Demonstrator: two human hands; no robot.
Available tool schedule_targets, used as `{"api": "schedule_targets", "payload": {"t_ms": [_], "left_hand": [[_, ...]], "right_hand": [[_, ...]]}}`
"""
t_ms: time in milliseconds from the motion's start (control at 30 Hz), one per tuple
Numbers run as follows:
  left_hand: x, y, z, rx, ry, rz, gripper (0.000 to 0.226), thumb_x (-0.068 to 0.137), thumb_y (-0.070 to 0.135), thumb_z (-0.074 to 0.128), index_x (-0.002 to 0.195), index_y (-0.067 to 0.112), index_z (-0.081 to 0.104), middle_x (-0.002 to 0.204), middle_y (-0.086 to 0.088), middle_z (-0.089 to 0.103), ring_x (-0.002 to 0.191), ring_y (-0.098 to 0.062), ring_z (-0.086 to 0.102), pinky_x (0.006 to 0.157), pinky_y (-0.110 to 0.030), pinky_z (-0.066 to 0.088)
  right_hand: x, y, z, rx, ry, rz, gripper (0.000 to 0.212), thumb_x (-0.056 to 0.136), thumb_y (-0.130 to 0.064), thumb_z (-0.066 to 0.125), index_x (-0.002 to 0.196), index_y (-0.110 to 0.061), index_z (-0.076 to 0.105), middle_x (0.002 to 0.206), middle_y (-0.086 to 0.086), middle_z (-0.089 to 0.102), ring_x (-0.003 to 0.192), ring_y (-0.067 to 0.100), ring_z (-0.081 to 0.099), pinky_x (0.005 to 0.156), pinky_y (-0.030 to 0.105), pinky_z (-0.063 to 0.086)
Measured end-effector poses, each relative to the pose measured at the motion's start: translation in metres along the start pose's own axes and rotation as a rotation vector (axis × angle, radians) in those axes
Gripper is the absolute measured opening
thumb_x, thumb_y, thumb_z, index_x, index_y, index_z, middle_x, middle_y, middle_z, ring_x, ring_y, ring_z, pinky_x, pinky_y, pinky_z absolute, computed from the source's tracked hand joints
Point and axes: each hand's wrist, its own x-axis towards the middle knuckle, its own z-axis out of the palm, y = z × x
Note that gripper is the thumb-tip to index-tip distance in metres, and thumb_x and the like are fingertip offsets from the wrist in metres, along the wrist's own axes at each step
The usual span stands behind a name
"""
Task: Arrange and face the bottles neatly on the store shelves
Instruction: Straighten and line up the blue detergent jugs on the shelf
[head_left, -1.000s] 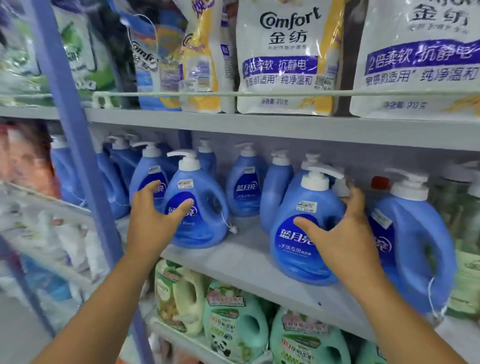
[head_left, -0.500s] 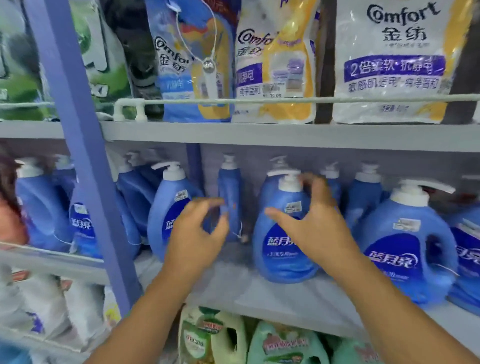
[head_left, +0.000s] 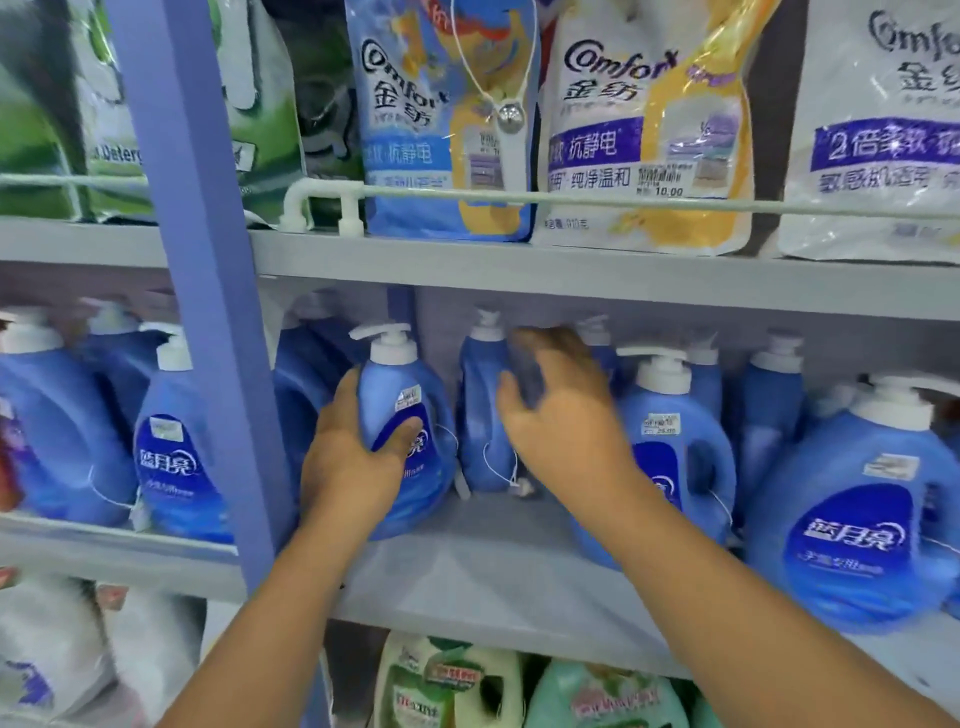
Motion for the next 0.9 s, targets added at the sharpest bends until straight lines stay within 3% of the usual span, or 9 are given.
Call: {"api": "schedule_targets", "payload": {"t_ms": [67, 133, 267, 433, 633, 700, 767, 833, 900], "left_hand": [[0.002, -0.002, -0.001, -0.013, -0.017, 0.009, 0.066, 0.091, 0.044, 0.070, 0.145, 0.052, 0.033, 0.140, 0.009, 0.053, 0.116, -0.026, 0.060, 0.085, -0.034, 0.048], [0.002, -0.001, -0.001, -0.029, -0.031, 0.011, 0.066, 0.091, 0.044, 0.069, 0.145, 0.053, 0.033, 0.138, 0.008, 0.052, 0.115, -0.025, 0.060, 0.086, -0.036, 0.051], [0.008, -0.005, 0.001, -0.061, -0.060, 0.024, 0.062, 0.092, 0.041, 0.069, 0.142, 0.054, 0.035, 0.135, 0.009, 0.054, 0.114, -0.022, 0.059, 0.090, -0.040, 0.055], [0.024, -0.010, 0.017, -0.042, -0.081, 0.024, 0.060, 0.091, 0.043, 0.069, 0.142, 0.053, 0.039, 0.139, 0.005, 0.047, 0.130, -0.026, 0.045, 0.104, -0.040, 0.046], [0.058, -0.009, 0.039, 0.048, -0.105, -0.015, 0.066, 0.095, 0.038, 0.067, 0.153, 0.034, 0.037, 0.138, -0.012, 0.050, 0.125, -0.035, 0.053, 0.097, -0.040, 0.050], [0.066, -0.016, 0.047, -0.030, -0.117, 0.045, 0.057, 0.096, 0.029, 0.068, 0.147, 0.027, 0.044, 0.133, -0.005, 0.057, 0.115, -0.027, 0.058, 0.086, -0.024, 0.051], [0.072, -0.023, 0.054, -0.099, -0.160, 0.087, 0.049, 0.095, 0.026, 0.068, 0.141, 0.027, 0.049, 0.129, 0.004, 0.061, 0.112, -0.021, 0.061, 0.084, -0.020, 0.052], [0.081, -0.031, 0.062, -0.121, -0.208, 0.100, 0.050, 0.092, 0.035, 0.067, 0.138, 0.033, 0.048, 0.132, 0.004, 0.060, 0.116, -0.024, 0.062, 0.095, -0.040, 0.056], [0.092, -0.036, 0.074, -0.123, -0.223, 0.085, 0.053, 0.090, 0.040, 0.066, 0.139, 0.039, 0.046, 0.136, -0.001, 0.056, 0.118, -0.027, 0.061, 0.097, -0.049, 0.055]], "right_hand": [[0.035, -0.006, 0.030, 0.034, -0.347, 0.313, 0.047, 0.095, -0.034, 0.063, 0.133, -0.008, 0.052, 0.131, 0.016, 0.051, 0.118, 0.036, 0.056, 0.094, 0.036, 0.046], [0.057, -0.001, 0.057, -0.005, -0.506, 0.507, 0.069, 0.090, -0.047, 0.069, 0.141, -0.010, 0.040, 0.139, 0.016, 0.044, 0.125, 0.037, 0.054, 0.095, 0.039, 0.048], [0.073, 0.010, 0.075, -0.127, -0.516, 0.523, 0.084, 0.081, -0.051, 0.080, 0.142, -0.015, 0.036, 0.142, 0.010, 0.043, 0.129, 0.033, 0.053, 0.085, 0.038, 0.046], [0.077, 0.021, 0.042, -0.397, -0.584, 0.467, 0.046, 0.094, -0.016, 0.065, 0.135, -0.011, 0.046, 0.133, 0.010, 0.059, 0.120, 0.031, 0.061, 0.076, 0.034, 0.046], [0.072, 0.018, 0.006, -0.575, -0.736, 0.364, 0.033, 0.095, -0.009, 0.061, 0.128, -0.006, 0.056, 0.118, 0.010, 0.067, 0.111, 0.030, 0.066, 0.074, 0.030, 0.049], [0.071, 0.020, 0.002, -0.537, -0.732, 0.380, 0.032, 0.093, -0.007, 0.062, 0.124, -0.004, 0.056, 0.102, 0.008, 0.065, 0.103, 0.030, 0.066, 0.061, 0.027, 0.046], [0.068, 0.022, 0.001, -0.523, -0.708, 0.420, 0.049, 0.091, -0.012, 0.066, 0.135, -0.004, 0.045, 0.117, 0.011, 0.063, 0.116, 0.033, 0.063, 0.070, 0.028, 0.047], [0.067, 0.024, 0.001, -0.549, -0.700, 0.456, 0.062, 0.091, -0.019, 0.068, 0.143, -0.005, 0.035, 0.135, 0.012, 0.056, 0.126, 0.035, 0.058, 0.087, 0.037, 0.049], [0.070, 0.027, -0.001, -0.565, -0.701, 0.467, 0.067, 0.092, -0.021, 0.069, 0.145, -0.004, 0.031, 0.136, 0.013, 0.056, 0.126, 0.035, 0.058, 0.091, 0.040, 0.049]]}}
